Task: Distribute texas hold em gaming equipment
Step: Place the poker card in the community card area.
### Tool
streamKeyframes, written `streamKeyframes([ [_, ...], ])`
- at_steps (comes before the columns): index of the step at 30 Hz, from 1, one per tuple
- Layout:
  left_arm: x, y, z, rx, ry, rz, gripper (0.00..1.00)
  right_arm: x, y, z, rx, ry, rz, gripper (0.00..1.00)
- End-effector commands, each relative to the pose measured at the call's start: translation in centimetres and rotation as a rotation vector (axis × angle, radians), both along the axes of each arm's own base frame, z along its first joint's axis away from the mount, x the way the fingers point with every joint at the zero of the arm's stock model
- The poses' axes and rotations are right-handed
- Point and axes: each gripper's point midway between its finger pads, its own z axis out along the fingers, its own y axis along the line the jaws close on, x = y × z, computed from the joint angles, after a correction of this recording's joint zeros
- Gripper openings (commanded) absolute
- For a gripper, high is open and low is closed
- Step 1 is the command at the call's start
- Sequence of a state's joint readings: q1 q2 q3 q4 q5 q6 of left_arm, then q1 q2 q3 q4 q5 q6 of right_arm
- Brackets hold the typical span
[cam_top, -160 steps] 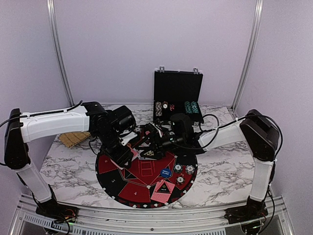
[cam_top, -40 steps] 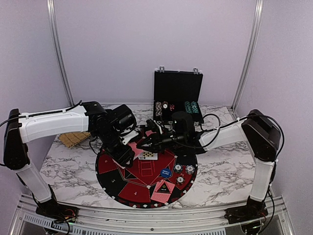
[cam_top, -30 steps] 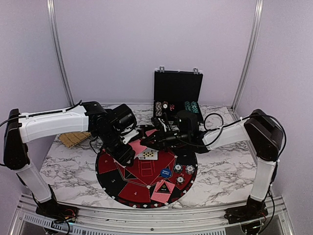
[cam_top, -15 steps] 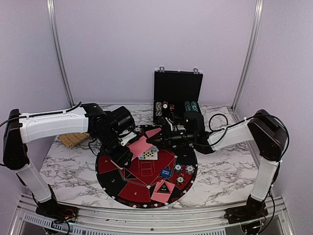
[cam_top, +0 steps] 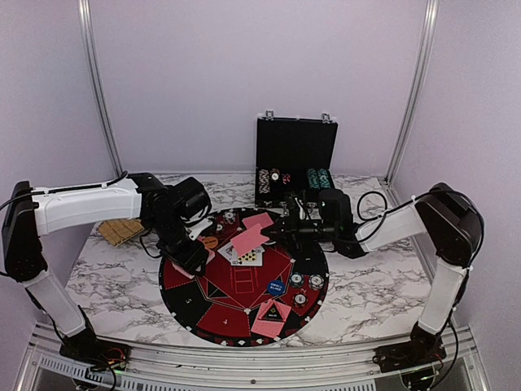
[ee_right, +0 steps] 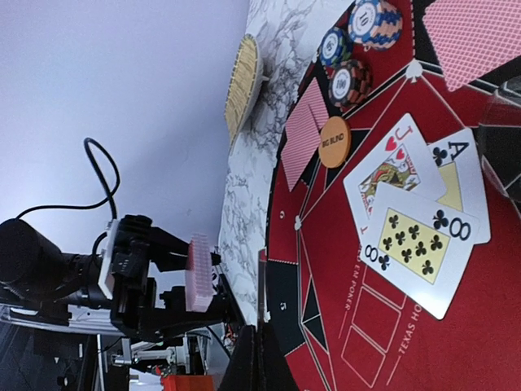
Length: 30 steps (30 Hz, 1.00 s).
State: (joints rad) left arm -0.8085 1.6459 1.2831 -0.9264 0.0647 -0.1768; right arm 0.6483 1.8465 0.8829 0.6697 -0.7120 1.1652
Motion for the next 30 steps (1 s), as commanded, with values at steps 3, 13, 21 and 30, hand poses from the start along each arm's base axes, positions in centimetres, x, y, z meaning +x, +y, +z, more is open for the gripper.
streamKeyframes([
  [3,0.5,0.3,1.7,-0.04,-0.045,0.023,0.39,0.1,2.5,-3.4,-0.098,-0.006,-0.01,0.0],
  [13,0.3,0.3,2.0,-0.055,-0.047,0.02,0.39,-0.5,3.3,-7.1,-0.23,0.004,-0.028,0.0],
  [21,0.1,-0.1,2.2,-0.071,-0.035,0.008,0.39,-0.5,2.9,-7.7,-0.352,-0.045,-0.011,0.29],
  [30,0.0,-0.5,2.2,-0.082,-0.025,-0.007,0.39,0.0,1.9,-6.3,-0.497,-0.157,-0.018,0.52],
])
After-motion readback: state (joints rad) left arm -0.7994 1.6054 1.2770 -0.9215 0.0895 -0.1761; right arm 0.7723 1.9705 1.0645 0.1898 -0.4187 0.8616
